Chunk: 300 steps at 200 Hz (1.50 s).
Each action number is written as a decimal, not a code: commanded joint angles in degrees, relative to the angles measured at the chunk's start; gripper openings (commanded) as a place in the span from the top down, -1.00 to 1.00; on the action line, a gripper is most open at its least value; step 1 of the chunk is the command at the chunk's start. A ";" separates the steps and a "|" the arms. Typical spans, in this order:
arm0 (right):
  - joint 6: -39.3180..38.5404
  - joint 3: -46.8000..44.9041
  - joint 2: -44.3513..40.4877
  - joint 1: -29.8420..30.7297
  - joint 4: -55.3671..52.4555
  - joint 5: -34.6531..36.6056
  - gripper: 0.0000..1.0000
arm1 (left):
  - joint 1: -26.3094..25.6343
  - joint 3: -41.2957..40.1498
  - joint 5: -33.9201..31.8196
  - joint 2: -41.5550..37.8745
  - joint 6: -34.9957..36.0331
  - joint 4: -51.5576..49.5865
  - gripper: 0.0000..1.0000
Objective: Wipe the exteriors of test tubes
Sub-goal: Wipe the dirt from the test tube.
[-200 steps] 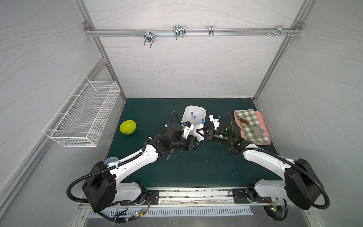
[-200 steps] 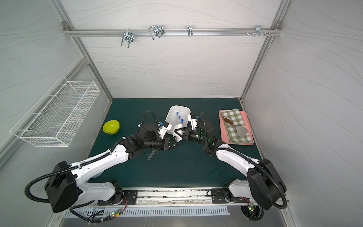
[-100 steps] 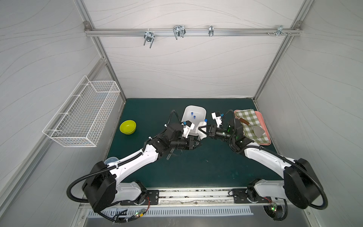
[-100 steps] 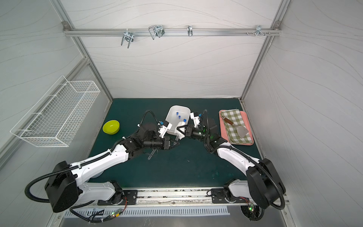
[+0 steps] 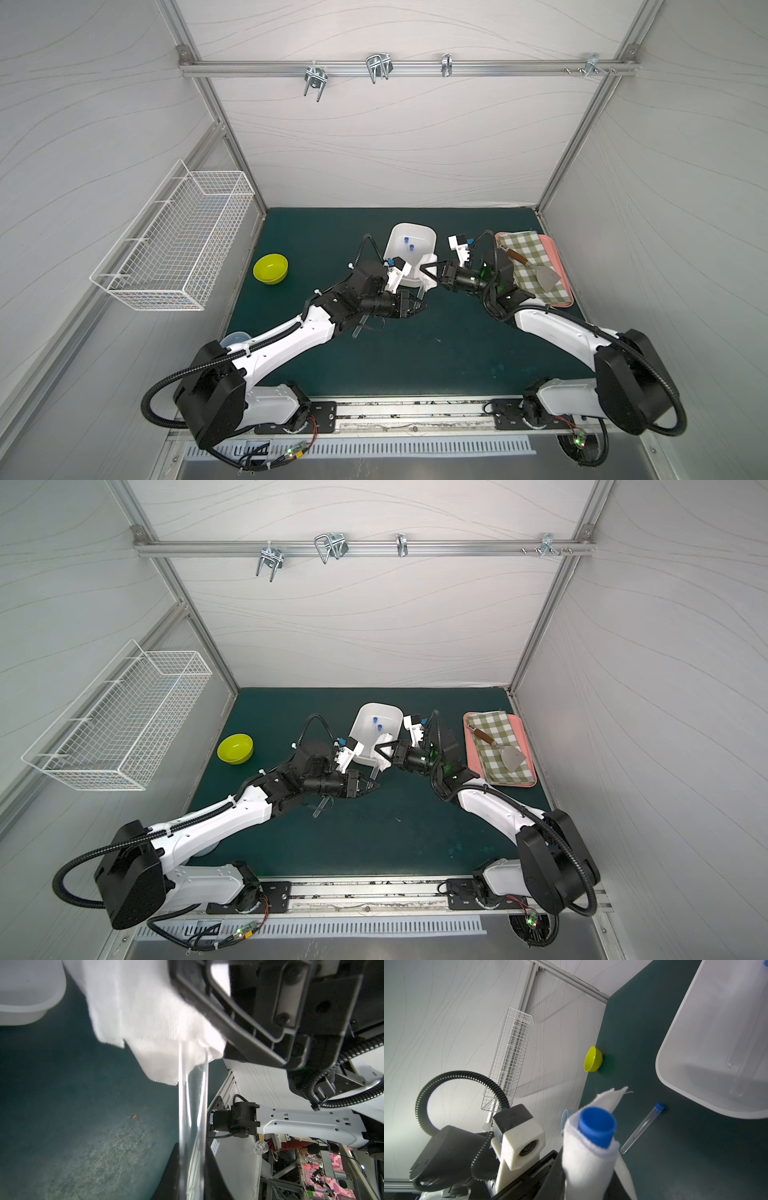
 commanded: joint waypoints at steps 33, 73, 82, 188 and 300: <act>0.82 -4.46 -3.36 6.14 -1.21 5.64 0.53 | -0.01 1.87 1.58 -0.86 0.34 4.56 0.82; -0.94 -2.55 -1.72 1.08 -1.74 3.91 0.52 | -0.04 1.29 1.48 -1.39 0.13 4.63 0.82; -0.96 -1.76 -0.88 -1.02 -1.21 2.68 0.53 | 0.01 0.86 1.44 -1.57 -0.24 4.76 0.82; 1.85 -0.07 1.67 -2.63 2.60 -0.86 0.53 | -0.01 0.31 1.20 -1.83 0.10 4.38 0.82; -0.52 -1.88 -2.29 -2.15 -2.17 1.94 0.51 | 0.25 0.73 1.35 -1.60 1.11 2.90 0.81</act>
